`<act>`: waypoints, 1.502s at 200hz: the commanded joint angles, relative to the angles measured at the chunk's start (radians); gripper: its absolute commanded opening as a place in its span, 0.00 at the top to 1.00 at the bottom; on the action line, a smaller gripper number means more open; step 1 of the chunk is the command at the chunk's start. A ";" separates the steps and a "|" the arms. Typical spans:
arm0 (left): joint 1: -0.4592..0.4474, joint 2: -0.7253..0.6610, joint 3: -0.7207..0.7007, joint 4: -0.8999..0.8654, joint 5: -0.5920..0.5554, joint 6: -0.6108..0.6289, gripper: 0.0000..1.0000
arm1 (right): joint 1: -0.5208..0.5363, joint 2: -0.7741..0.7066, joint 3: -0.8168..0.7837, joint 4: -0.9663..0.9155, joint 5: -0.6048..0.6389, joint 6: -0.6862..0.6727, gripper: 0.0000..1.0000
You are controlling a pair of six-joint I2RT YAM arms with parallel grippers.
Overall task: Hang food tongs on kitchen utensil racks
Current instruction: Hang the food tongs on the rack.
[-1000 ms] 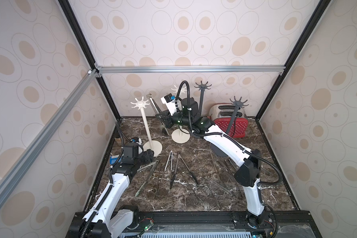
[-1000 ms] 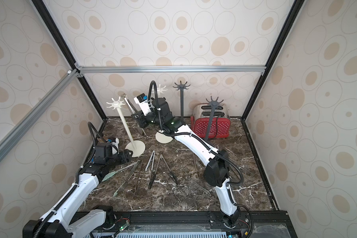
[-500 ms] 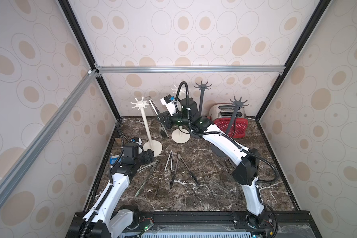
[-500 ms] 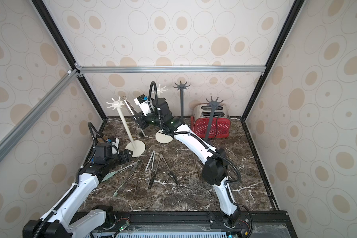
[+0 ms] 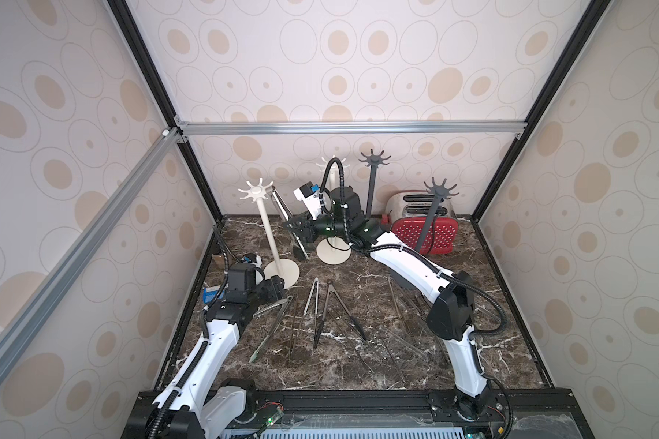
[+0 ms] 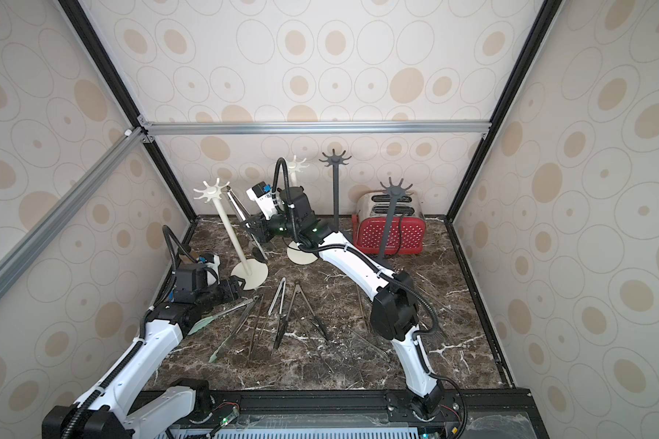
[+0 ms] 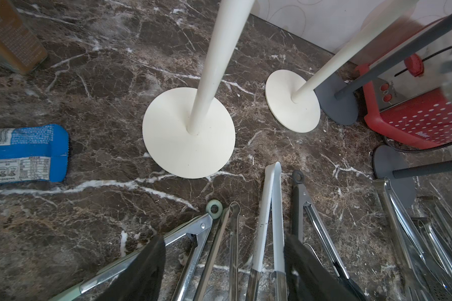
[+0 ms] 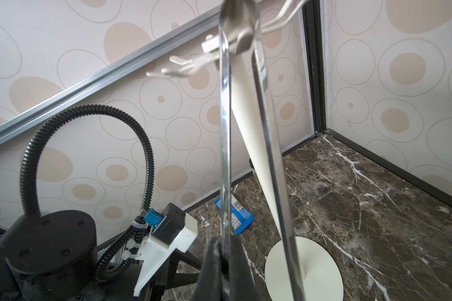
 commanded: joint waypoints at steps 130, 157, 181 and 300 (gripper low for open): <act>0.002 -0.015 -0.005 0.020 0.001 -0.014 0.28 | -0.004 -0.026 -0.123 0.048 0.014 0.048 0.97; 0.002 -0.012 -0.007 0.022 0.001 -0.014 0.28 | -0.003 -0.021 -0.119 0.047 0.016 0.050 0.95; 0.002 -0.010 -0.008 0.025 0.000 -0.016 0.28 | -0.003 -0.011 -0.113 0.046 0.012 0.055 0.92; 0.002 -0.012 -0.010 0.025 -0.008 -0.014 0.27 | -0.002 0.010 -0.094 0.055 0.001 0.068 0.83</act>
